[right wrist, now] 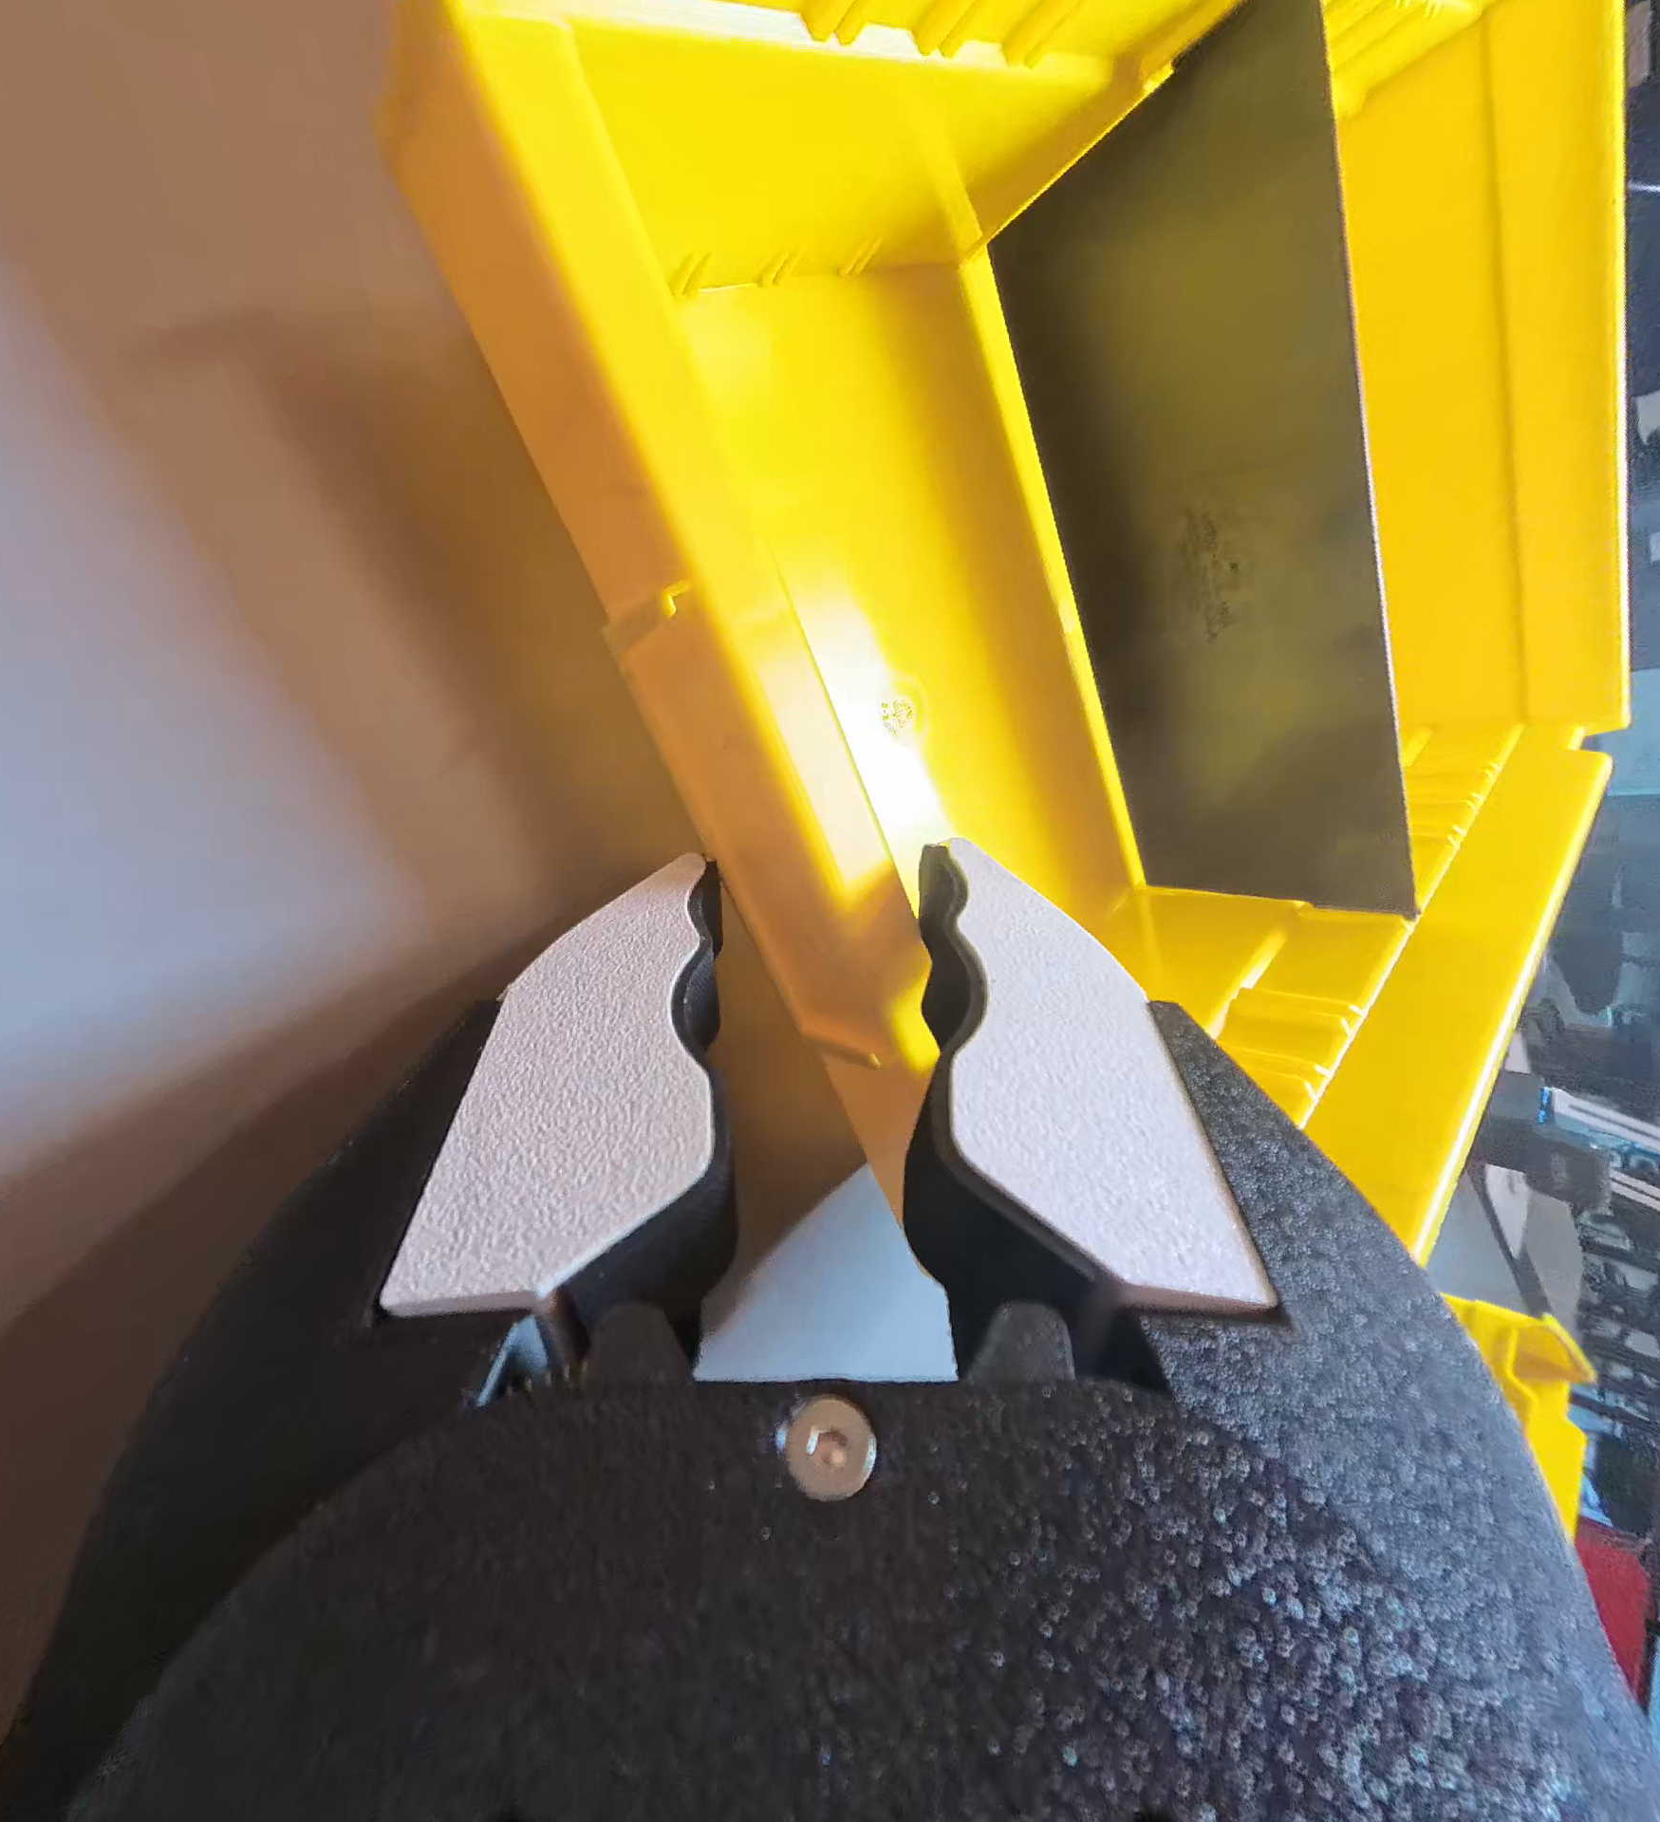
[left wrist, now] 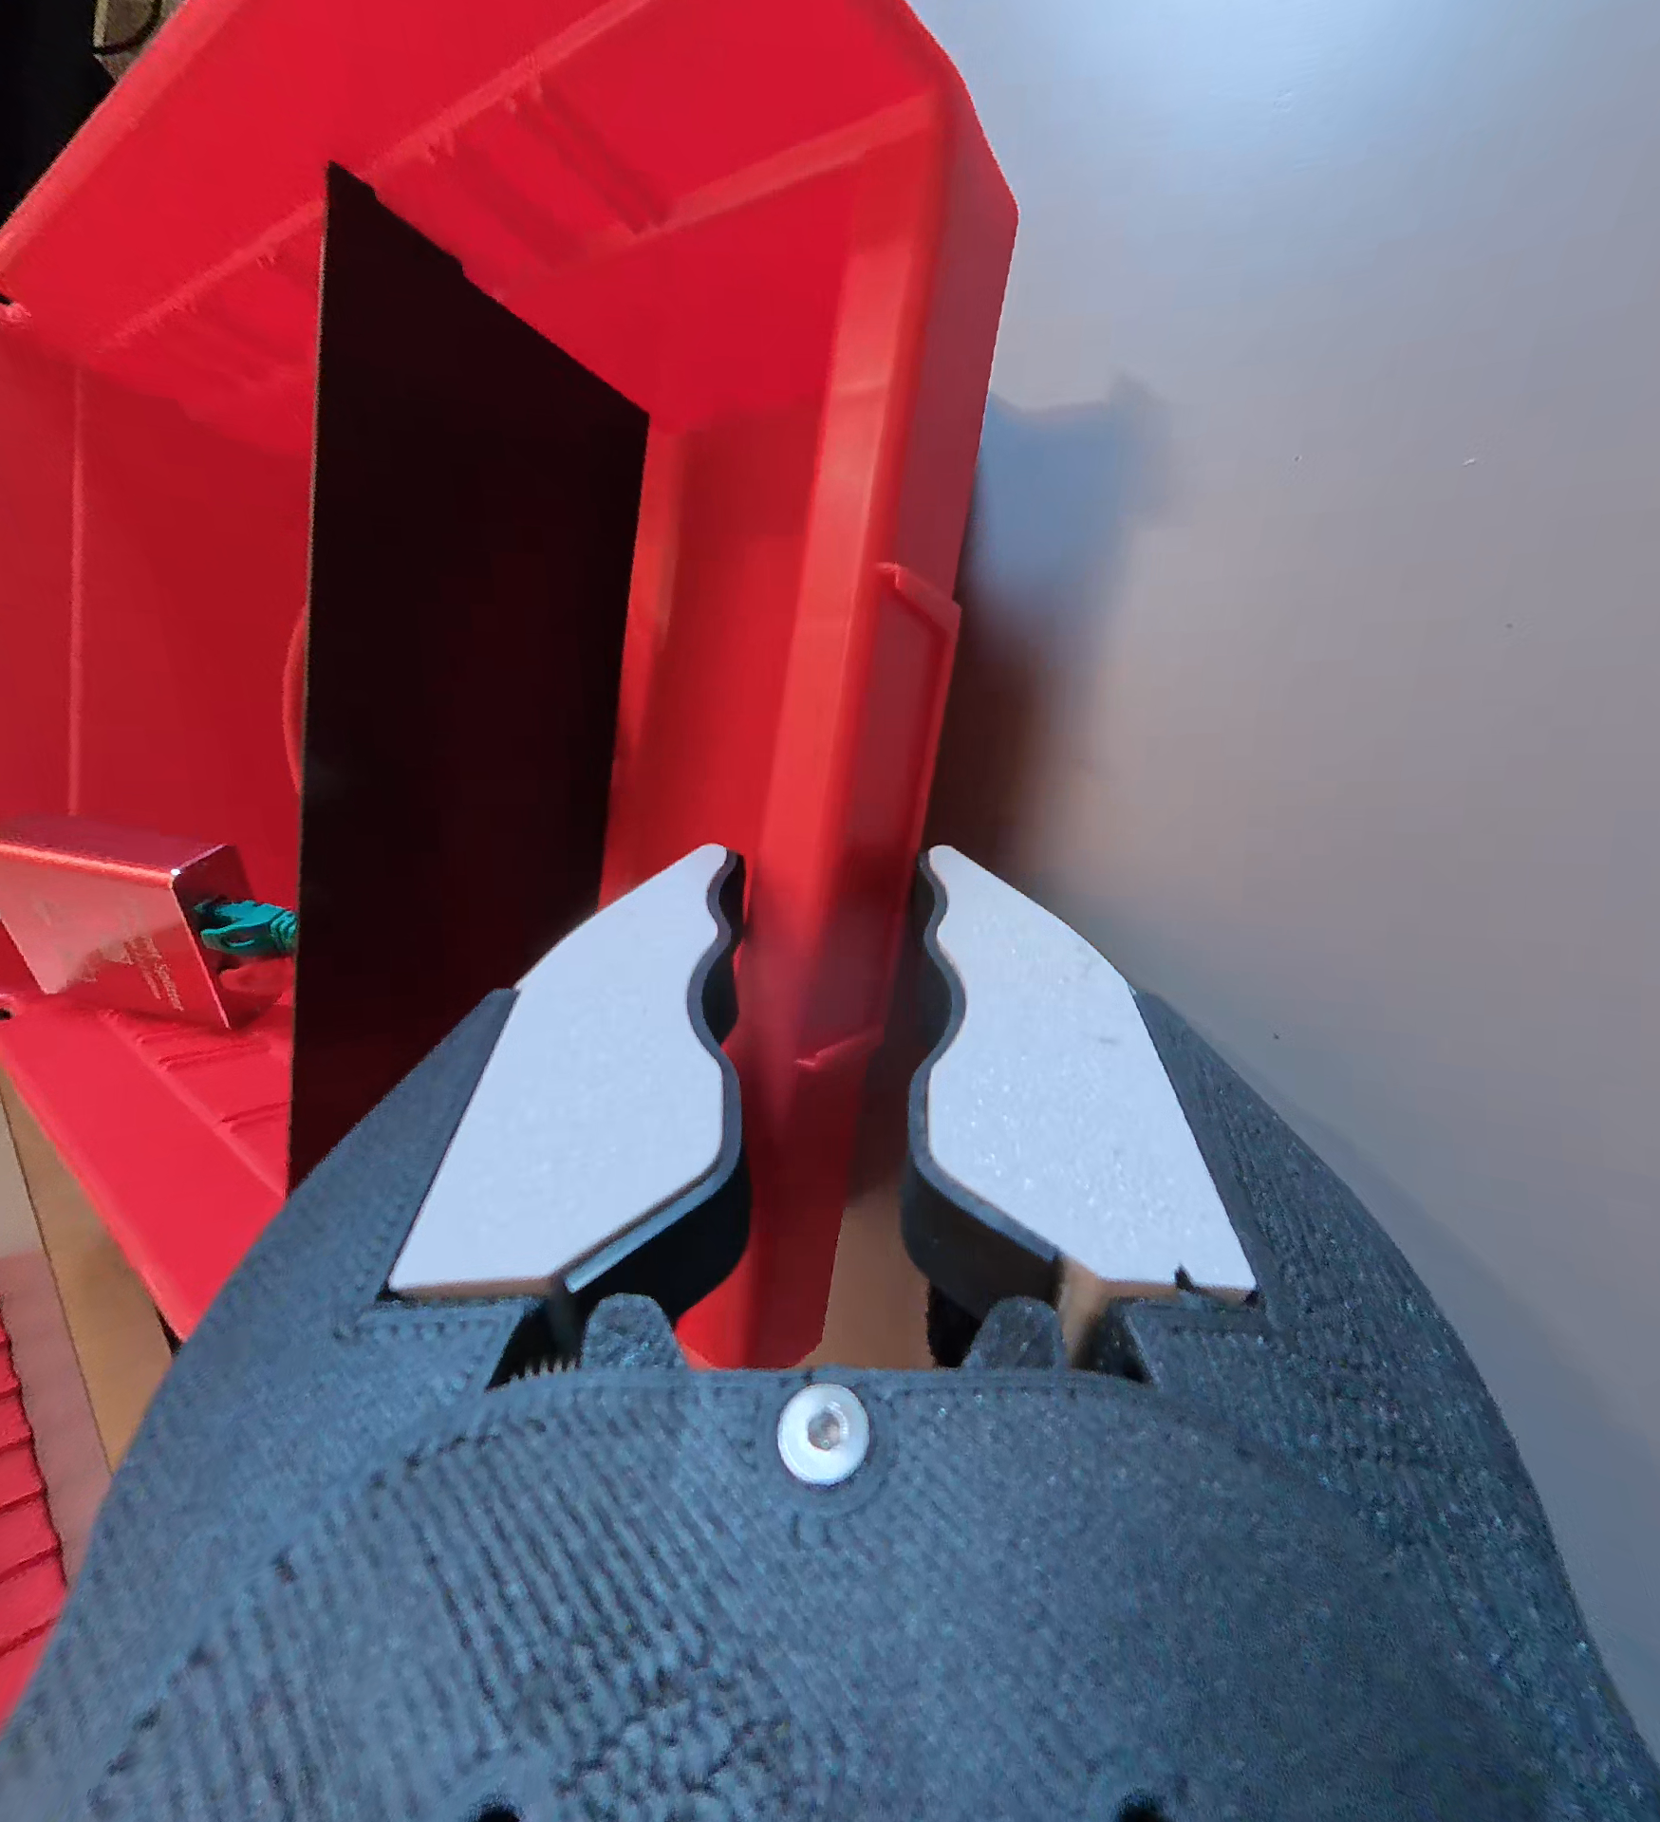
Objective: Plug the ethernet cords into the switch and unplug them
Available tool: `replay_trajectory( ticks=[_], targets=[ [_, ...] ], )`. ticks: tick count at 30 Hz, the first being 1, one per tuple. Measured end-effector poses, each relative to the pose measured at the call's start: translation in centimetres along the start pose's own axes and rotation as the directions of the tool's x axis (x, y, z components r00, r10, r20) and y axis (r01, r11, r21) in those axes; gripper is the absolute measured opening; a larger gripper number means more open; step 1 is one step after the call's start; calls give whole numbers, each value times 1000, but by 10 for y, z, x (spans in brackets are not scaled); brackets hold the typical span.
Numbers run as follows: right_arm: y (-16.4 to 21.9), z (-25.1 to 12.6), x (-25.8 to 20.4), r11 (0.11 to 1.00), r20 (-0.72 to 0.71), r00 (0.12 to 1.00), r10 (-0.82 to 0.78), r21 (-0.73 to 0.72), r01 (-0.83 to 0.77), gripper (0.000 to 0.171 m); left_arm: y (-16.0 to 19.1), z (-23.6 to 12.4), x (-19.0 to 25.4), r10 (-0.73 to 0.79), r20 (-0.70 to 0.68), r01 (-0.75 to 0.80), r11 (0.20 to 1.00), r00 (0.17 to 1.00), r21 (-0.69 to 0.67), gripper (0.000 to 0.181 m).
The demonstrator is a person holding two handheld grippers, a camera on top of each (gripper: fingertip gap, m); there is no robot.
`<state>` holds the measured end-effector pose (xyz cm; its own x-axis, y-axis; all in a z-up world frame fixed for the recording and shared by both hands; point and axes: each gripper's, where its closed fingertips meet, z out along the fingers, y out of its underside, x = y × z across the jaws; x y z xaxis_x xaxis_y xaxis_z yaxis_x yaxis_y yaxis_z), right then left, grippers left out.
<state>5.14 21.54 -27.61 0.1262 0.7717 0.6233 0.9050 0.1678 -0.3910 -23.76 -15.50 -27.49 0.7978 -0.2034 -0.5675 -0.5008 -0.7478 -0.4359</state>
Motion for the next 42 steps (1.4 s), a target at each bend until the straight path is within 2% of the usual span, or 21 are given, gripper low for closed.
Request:
replay_trajectory(
  ticks=[7,11,15,19,23,24,26,27,33,35,38,42],
  targets=[
    [-9,20,18,1000,-20,1000,18,0,-18,39,-5,7,-5,-78,-11,79,995,997,66,35],
    [-41,-15,3,970,61,993,103,215,-114,40,-4,10,-13,-84,41,80,993,996,85,37],
    [-83,-74,-14,812,287,930,229,470,-345,42,-7,2,-17,-174,37,168,977,984,129,43],
    [-94,-111,-16,611,458,831,316,572,-548,43,-40,-49,-37,-362,-24,347,868,932,356,42],
    [-90,-110,-15,562,469,814,343,592,-578,47,-46,-86,-97,-563,-15,513,742,827,431,44],
    [-89,-109,-15,558,469,813,344,594,-579,43,-44,-88,-114,-600,1,544,726,800,420,45],
    [-89,-109,-18,540,479,812,334,609,-581,6,-31,-78,-149,-636,96,568,739,766,363,45],
    [-89,-108,-19,532,479,813,332,616,-581,0,-22,-67,-165,-634,153,573,759,758,309,45],
    [-89,-103,-23,552,456,833,313,627,-550,4,31,16,-211,-615,323,664,745,719,-59,51],
    [-90,-105,-22,543,456,834,310,635,-549,5,44,37,-221,-531,410,633,756,742,-166,57],
    [-90,-104,-27,549,461,837,296,635,-544,5,60,65,-221,-425,461,596,732,779,-332,70],
    [-88,-103,-33,570,446,853,270,640,-515,5,74,75,-228,-203,553,509,713,808,-482,75]
  ],
)
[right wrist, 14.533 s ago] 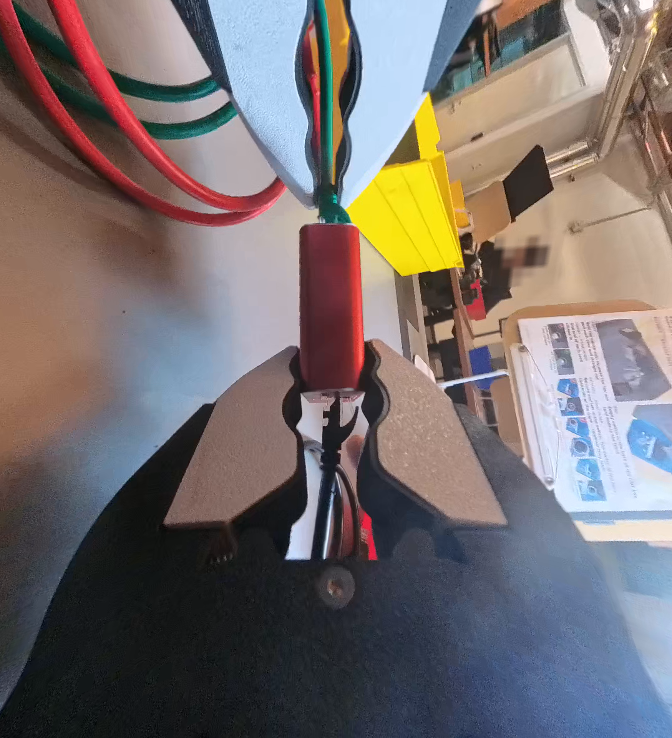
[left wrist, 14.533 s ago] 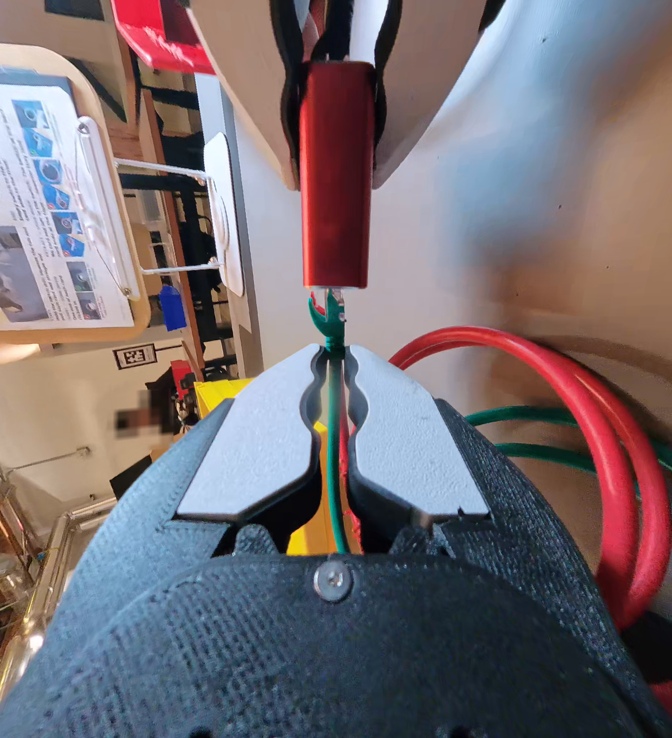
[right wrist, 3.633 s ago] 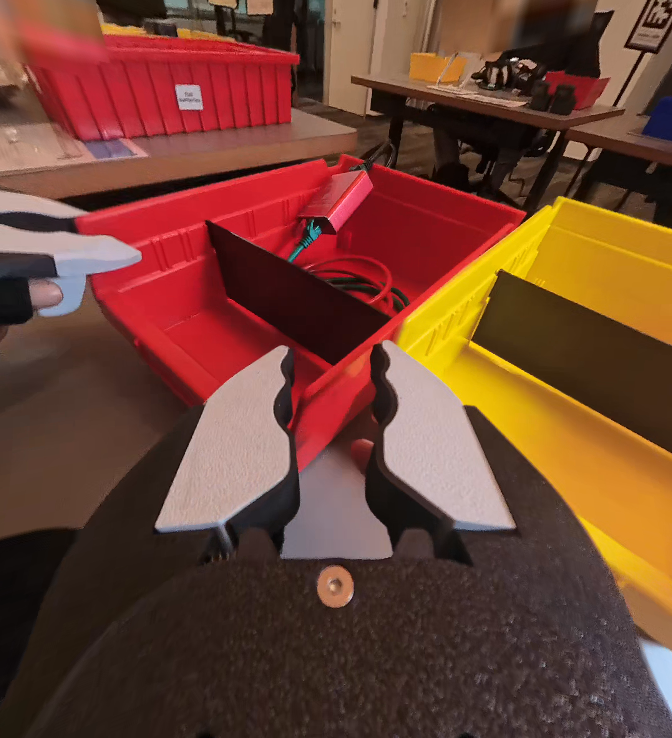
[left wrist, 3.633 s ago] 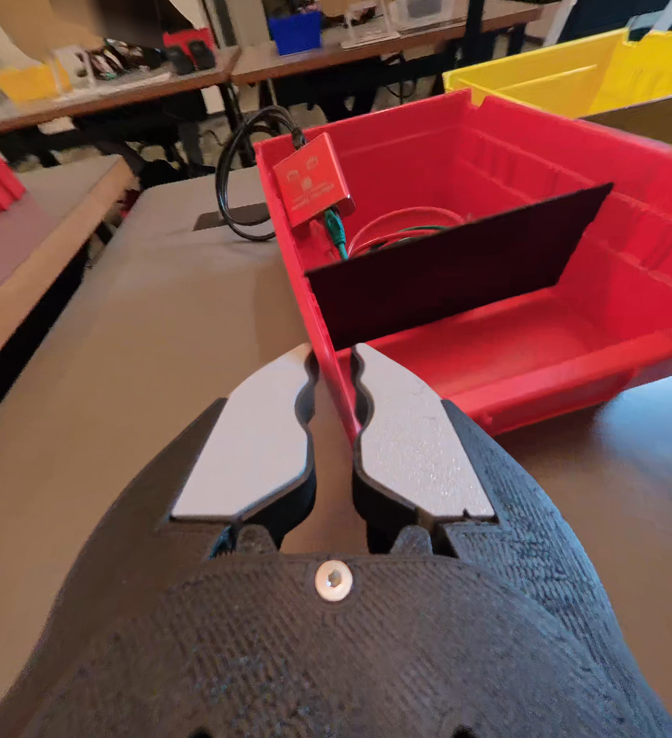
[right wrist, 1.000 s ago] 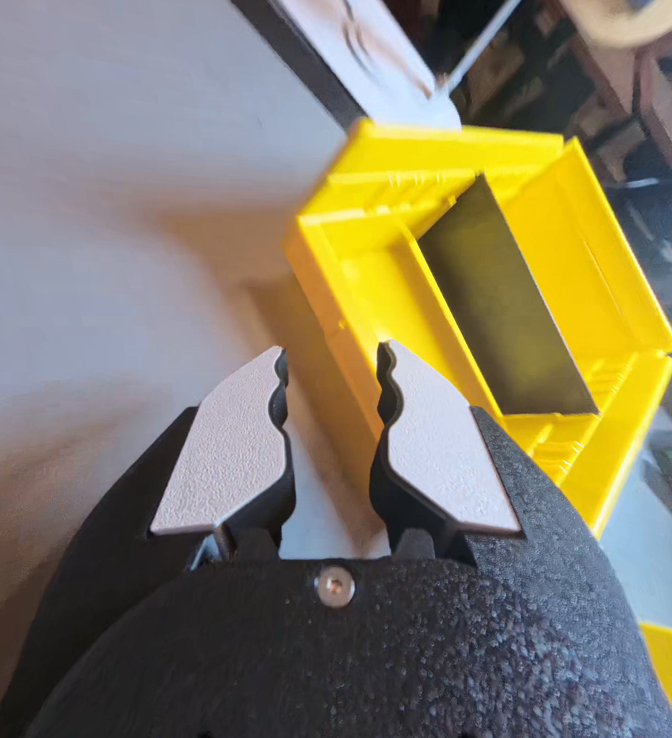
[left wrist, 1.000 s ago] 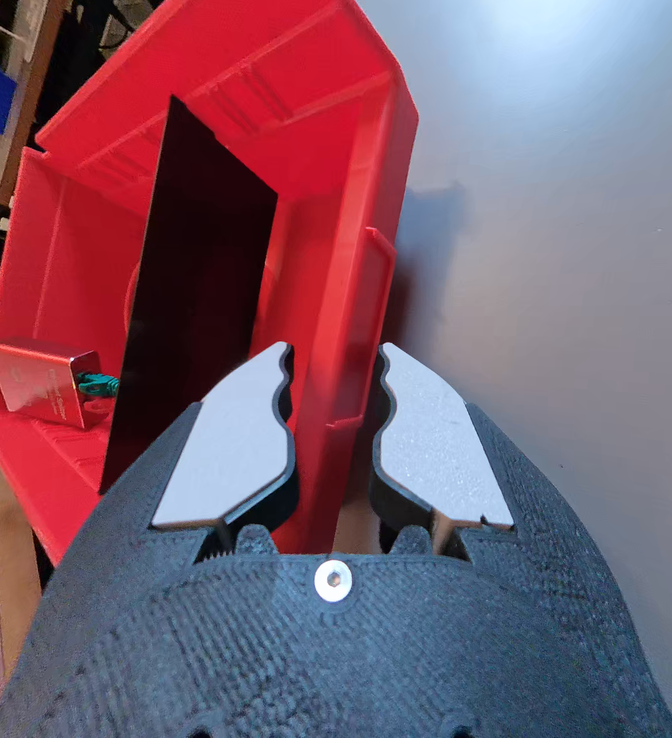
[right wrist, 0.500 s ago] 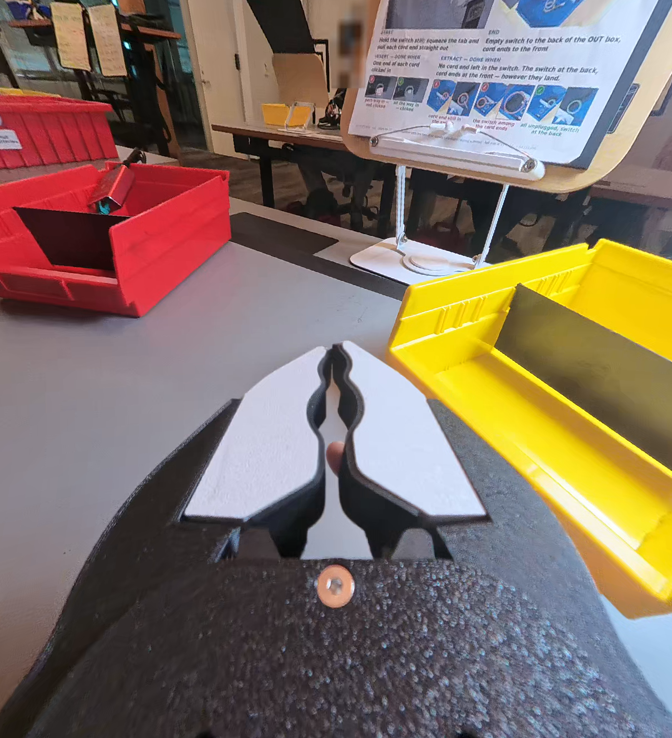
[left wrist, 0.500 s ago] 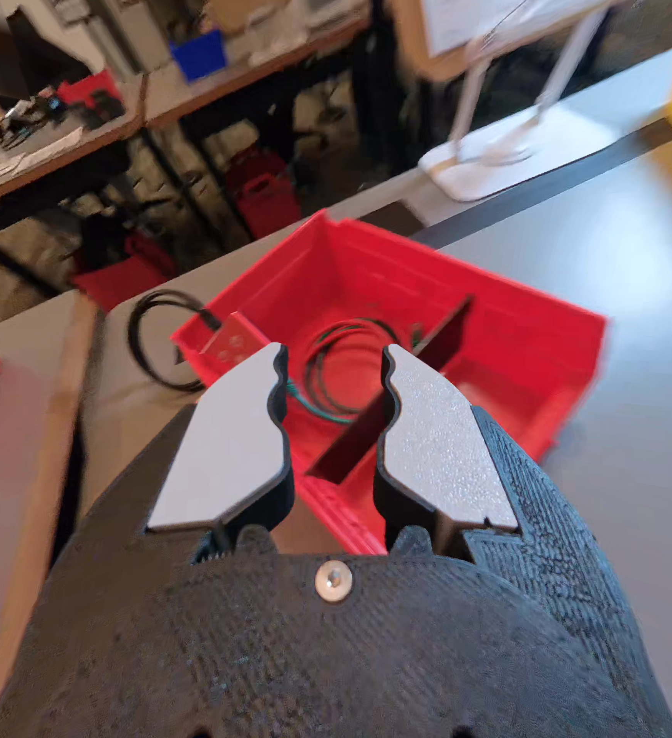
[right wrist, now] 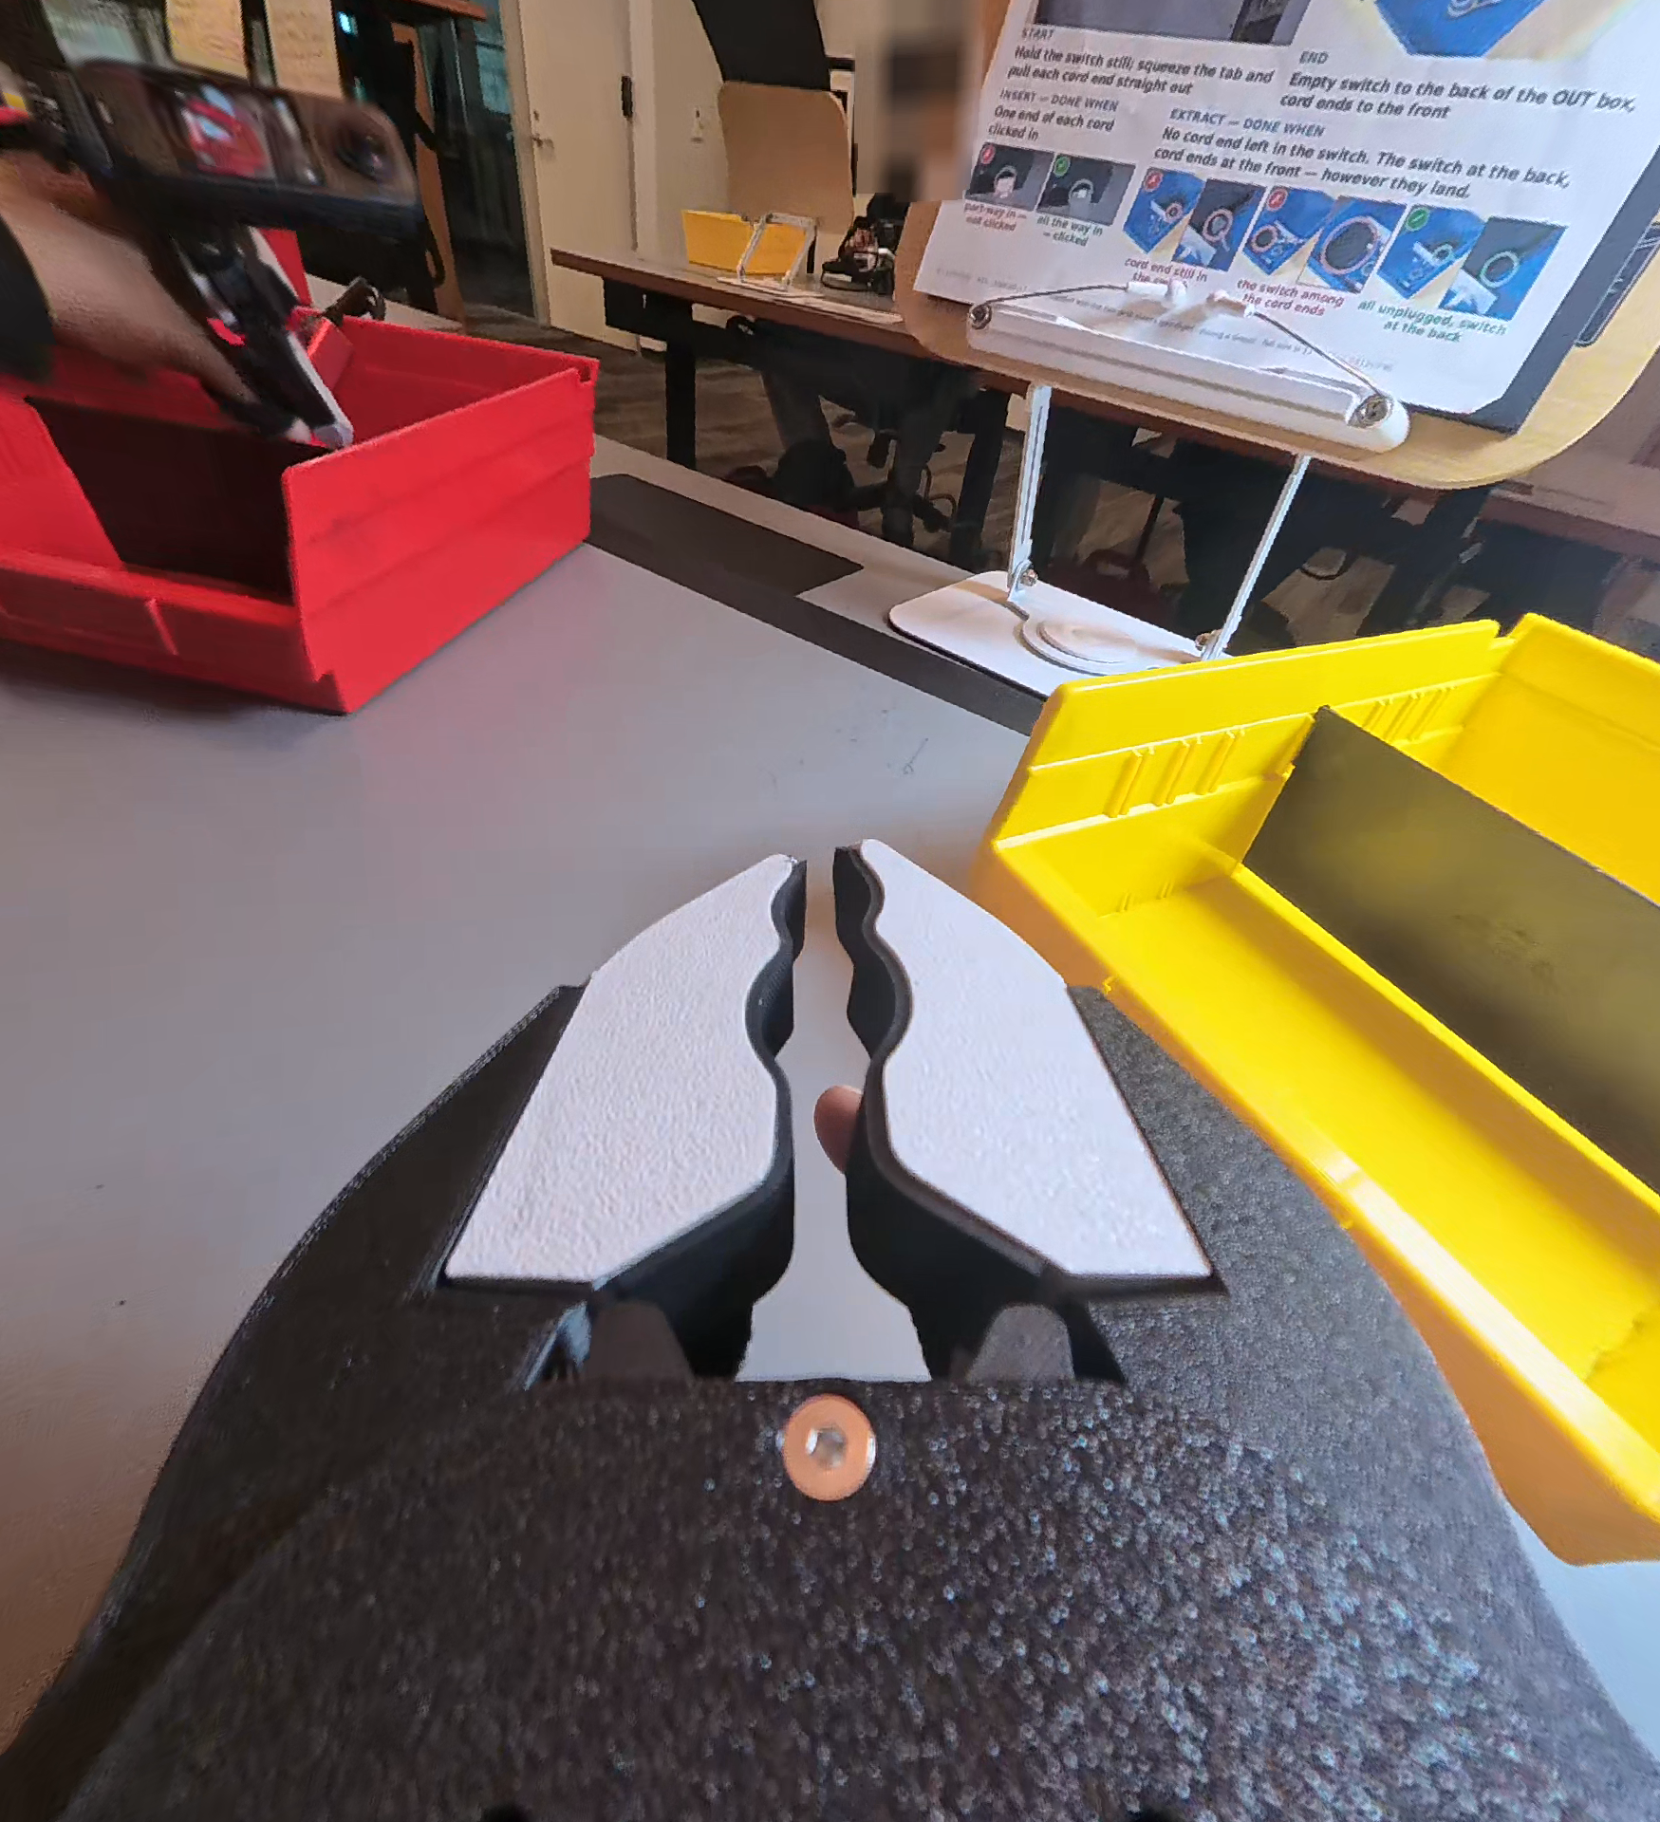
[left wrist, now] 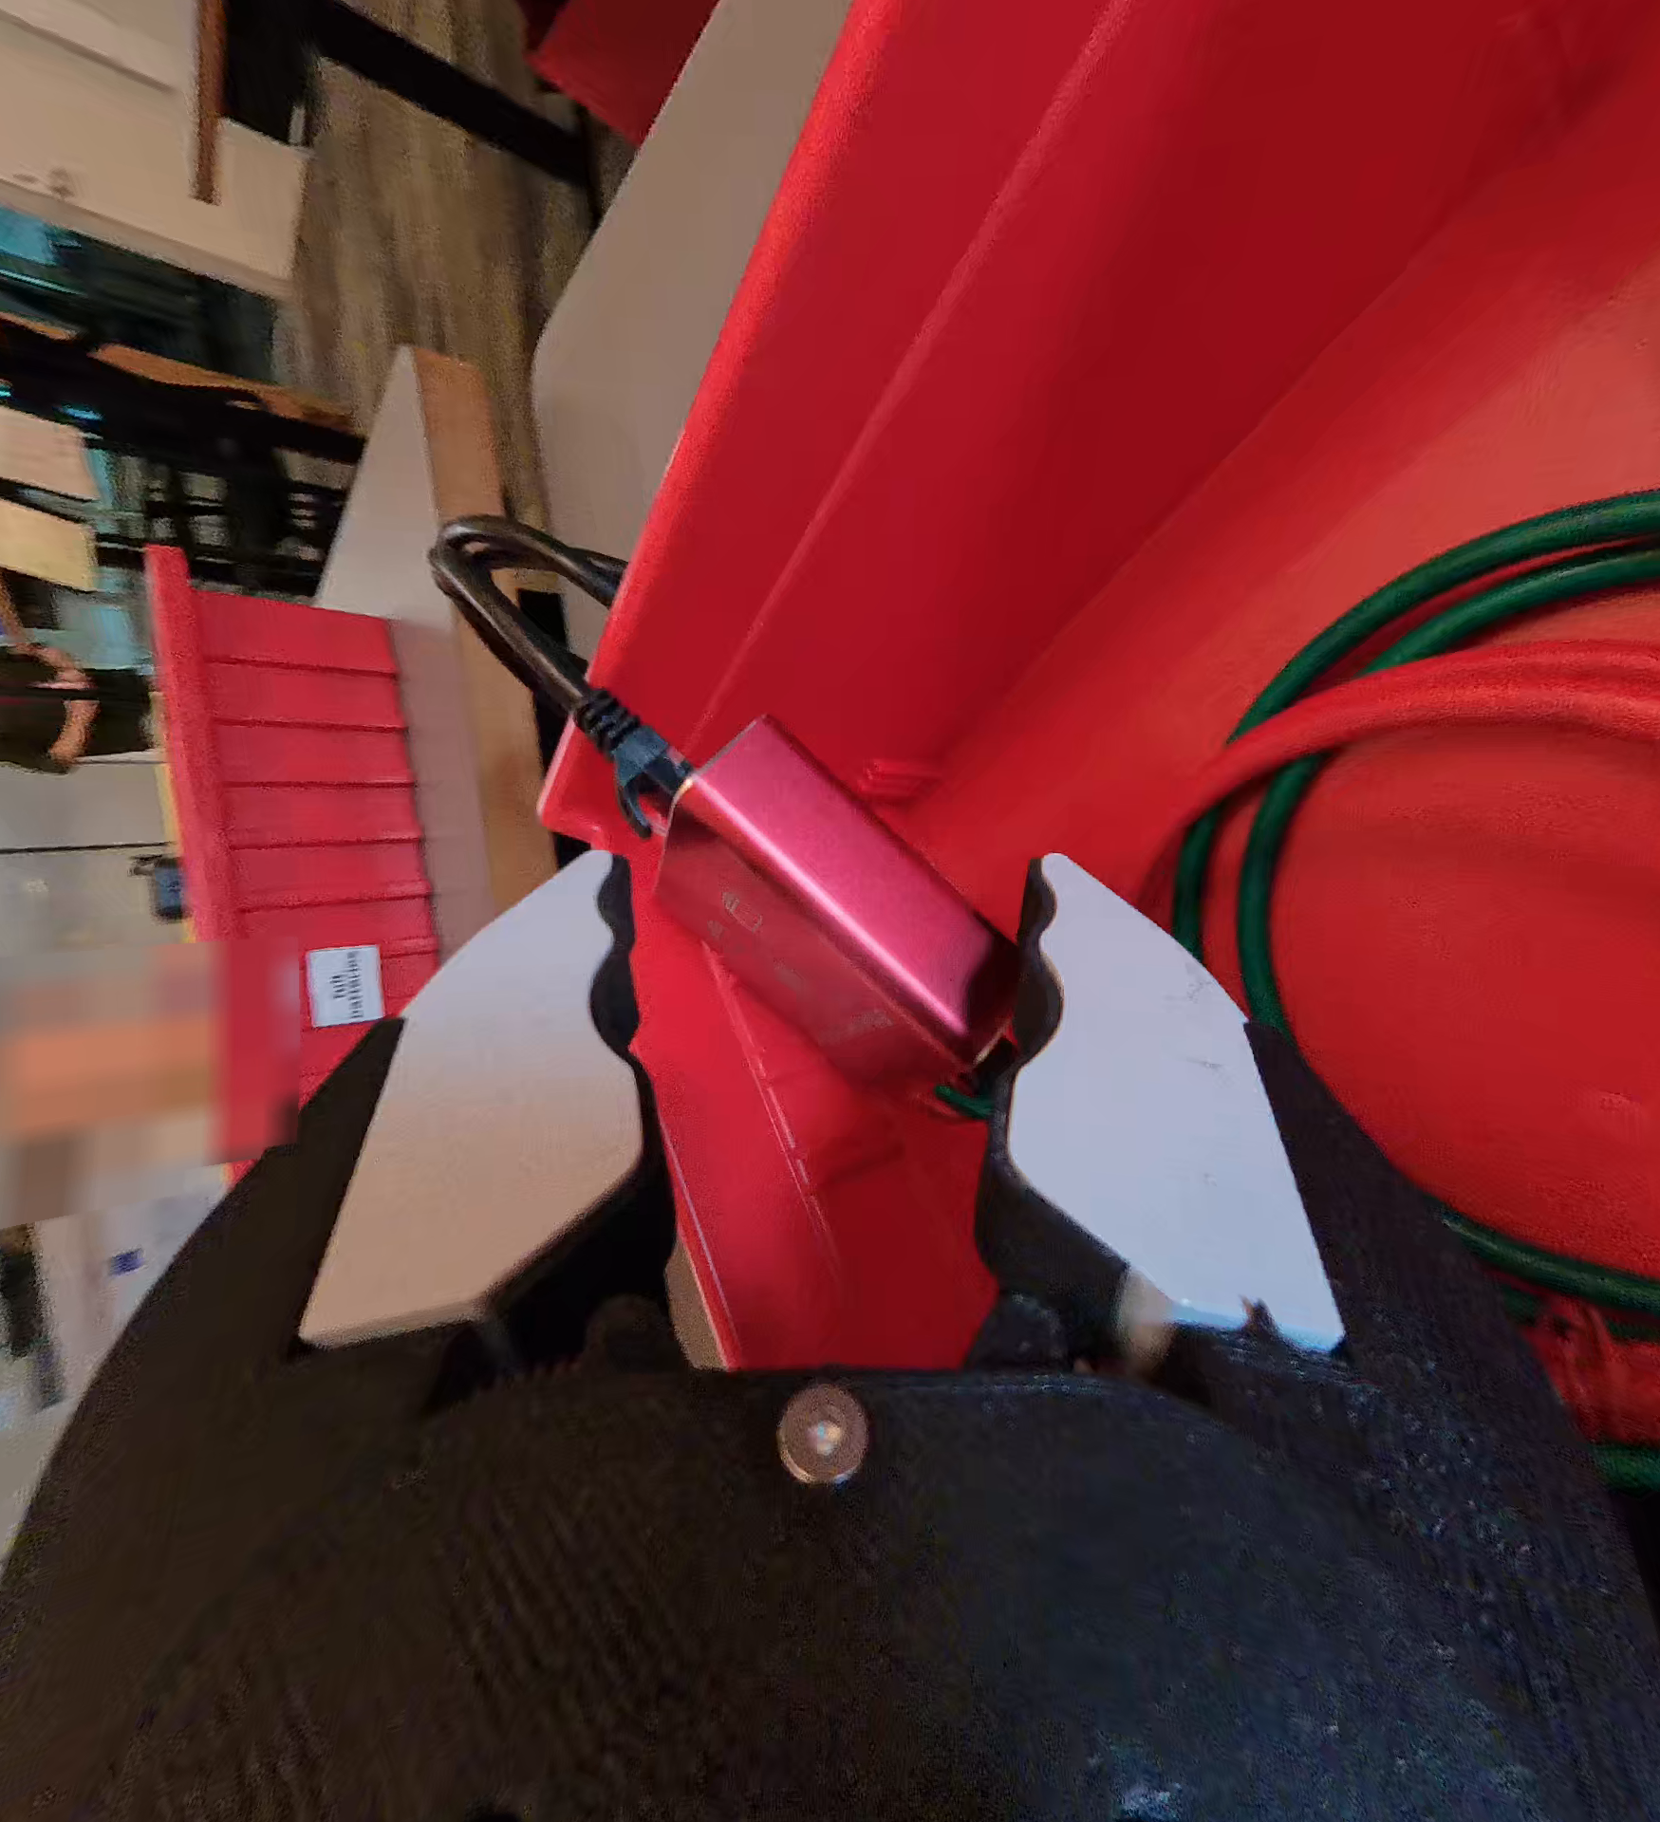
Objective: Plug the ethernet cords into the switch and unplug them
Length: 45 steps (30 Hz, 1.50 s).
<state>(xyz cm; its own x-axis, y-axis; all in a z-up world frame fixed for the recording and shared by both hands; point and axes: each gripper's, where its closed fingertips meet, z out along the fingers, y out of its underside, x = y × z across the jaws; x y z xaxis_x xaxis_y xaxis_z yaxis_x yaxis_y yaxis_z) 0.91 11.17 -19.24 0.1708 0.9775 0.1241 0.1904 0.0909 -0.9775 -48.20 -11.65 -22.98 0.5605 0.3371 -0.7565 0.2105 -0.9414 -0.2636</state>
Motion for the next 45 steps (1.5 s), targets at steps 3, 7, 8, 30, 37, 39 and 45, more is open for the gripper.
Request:
replay_trajectory(
  ticks=[3,7,8,30,37,39,45],
  targets=[
    [0,2,-3,1000,20,999,25,-4,-25,5,2,7,3,55,57,-51,997,997,-62,72],
    [3,2,-6,1000,26,1000,14,-18,-14,5,-1,9,1,114,115,-103,990,987,-91,67],
    [3,1,-6,1000,23,1000,8,-20,-8,5,-3,8,-1,126,127,-116,990,984,-81,65],
    [6,2,-16,999,61,998,-29,-22,30,3,-60,-136,-88,23,290,-143,905,957,400,34],
    [6,3,-23,998,79,996,-48,-26,51,3,-78,-244,-114,-78,288,-148,714,954,684,28],
    [5,3,-25,998,85,995,-58,-21,60,3,-81,-277,-112,-116,210,-96,614,971,783,27],
    [6,4,-34,997,118,990,-76,-19,79,3,-80,-357,-89,-115,-114,142,282,987,949,27]
  ],
)
